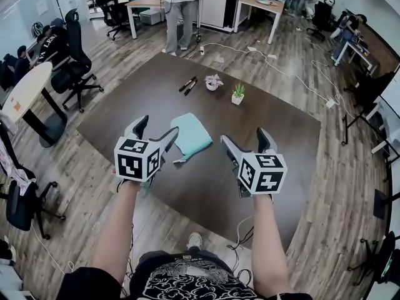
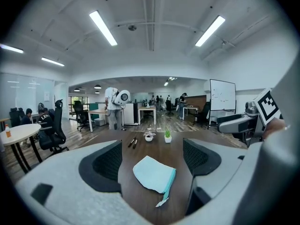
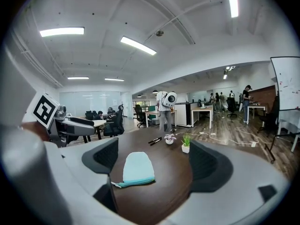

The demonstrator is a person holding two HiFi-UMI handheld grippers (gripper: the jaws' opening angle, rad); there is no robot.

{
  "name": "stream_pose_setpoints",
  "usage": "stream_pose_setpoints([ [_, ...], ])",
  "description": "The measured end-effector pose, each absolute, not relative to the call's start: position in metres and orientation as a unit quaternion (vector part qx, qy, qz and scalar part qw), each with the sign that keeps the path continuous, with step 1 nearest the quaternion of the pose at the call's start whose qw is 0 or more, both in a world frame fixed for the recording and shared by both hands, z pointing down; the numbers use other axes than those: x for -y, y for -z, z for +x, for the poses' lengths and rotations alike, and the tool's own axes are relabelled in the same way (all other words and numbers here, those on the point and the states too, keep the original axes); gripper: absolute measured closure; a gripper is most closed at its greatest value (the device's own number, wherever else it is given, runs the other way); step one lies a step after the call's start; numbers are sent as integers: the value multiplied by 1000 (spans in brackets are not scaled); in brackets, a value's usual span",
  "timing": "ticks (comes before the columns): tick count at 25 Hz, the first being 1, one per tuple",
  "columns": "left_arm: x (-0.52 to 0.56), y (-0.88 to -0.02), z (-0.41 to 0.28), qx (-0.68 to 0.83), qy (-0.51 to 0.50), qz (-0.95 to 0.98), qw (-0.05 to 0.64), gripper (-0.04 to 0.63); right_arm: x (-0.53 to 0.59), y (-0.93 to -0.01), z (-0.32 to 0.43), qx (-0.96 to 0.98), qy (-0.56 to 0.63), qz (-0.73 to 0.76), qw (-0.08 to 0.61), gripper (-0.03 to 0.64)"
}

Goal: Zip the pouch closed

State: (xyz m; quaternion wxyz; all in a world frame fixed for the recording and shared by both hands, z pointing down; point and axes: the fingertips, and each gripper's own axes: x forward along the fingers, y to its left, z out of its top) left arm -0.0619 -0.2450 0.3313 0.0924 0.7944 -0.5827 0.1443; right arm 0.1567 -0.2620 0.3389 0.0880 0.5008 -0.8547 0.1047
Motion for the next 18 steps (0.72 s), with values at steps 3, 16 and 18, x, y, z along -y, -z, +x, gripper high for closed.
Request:
stream_pose_setpoints([
  [3, 256, -330, -58, 577, -148, 798, 90, 222, 269, -340, 160, 852, -108, 505, 87, 161],
  [16, 293, -340, -62, 525, -158, 833, 79, 222, 284, -346, 163, 819, -109, 558, 85, 161],
  [18, 301, -342, -65, 511, -159, 841, 78, 222, 285, -346, 161, 808, -110, 573, 81, 161],
])
